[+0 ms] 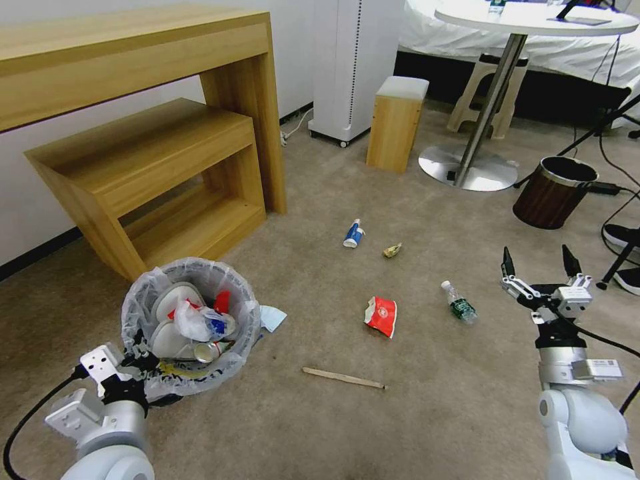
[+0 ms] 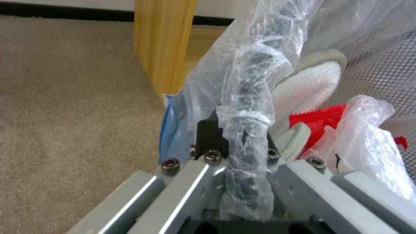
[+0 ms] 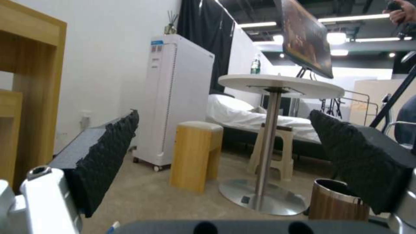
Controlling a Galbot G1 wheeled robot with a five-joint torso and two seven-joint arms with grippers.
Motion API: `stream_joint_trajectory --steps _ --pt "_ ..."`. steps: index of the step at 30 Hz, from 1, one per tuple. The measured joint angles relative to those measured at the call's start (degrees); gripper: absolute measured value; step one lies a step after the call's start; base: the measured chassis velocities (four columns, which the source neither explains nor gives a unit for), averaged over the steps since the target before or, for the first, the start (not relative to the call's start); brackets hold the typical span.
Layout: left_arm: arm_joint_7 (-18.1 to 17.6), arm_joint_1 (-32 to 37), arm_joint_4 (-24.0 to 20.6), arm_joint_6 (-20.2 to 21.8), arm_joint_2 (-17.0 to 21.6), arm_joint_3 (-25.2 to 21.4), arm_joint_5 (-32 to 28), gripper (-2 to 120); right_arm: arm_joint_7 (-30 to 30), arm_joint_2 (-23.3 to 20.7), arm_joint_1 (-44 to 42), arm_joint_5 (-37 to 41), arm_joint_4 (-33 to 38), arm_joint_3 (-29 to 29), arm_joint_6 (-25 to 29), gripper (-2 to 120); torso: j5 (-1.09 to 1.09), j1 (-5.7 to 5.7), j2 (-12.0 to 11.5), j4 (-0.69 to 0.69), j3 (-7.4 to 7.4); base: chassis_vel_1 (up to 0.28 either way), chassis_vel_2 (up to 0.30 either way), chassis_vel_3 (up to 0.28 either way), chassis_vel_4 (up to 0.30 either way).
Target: Pick up the trash bin and place the garbage on the floor into it.
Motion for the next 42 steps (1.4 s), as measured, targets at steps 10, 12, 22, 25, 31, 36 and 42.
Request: stream_joint_trajectory --steps 10,12,22,25,31,36,42 --pt "-0.4 -0.3 -0.4 0.4 0.0 -1.6 -1.7 1 -0.2 0.0 -0.2 0.1 -0.1 0.1 0.4 100 0.0 0.0 0.0 0.0 0.0 -0.01 0.016 0.012 -0.015" --pt "-0.6 -0.4 -0.4 0.6 0.0 -2.3 -2.6 1 -0.2 0.0 -0.2 0.2 -0.1 0.1 0.4 100 0.0 0.0 0.0 -0.01 -0.01 -0.076 0.082 0.073 -0.066" --pt "-0.9 -0.7 -0.3 1.0 0.4 -4.8 -5.1 1 0.1 0.0 0.0 0.2 -0.3 -0.5 0.7 100 -0.01 0.01 0.0 0.01 0.02 -0.178 0.177 0.173 -0.173" --pt "-0.8 -0.6 -0.2 1.0 0.4 -4.8 -5.2 1 0.4 0.0 0.1 0.3 -0.3 -0.8 0.7 100 0.0 0.01 0.0 0.0 0.02 -0.123 0.11 0.113 -0.111" --pt "-0.7 -0.7 -0.1 1.0 0.5 -5.0 -5.2 1 1.0 -0.1 -0.2 -0.1 -0.1 -1.2 0.7 100 0.0 0.0 0.0 -0.01 -0.01 -0.013 0.008 0.02 -0.017" --pt "-0.7 -0.7 -0.1 1.1 0.6 -5.3 -5.5 1 1.1 -1.9 -2.2 -1.3 0.1 -3.6 -0.9 100 0.0 0.0 0.0 0.0 -0.01 0.0 0.0 0.0 0.0" --pt "-0.6 -0.5 -0.5 1.2 0.7 -5.8 -6.0 1 -1.9 -7.2 -4.5 -3.3 0.2 -9.6 -6.1 100 0.01 0.0 0.0 -0.01 -0.01 0.0 0.0 0.0 0.0"
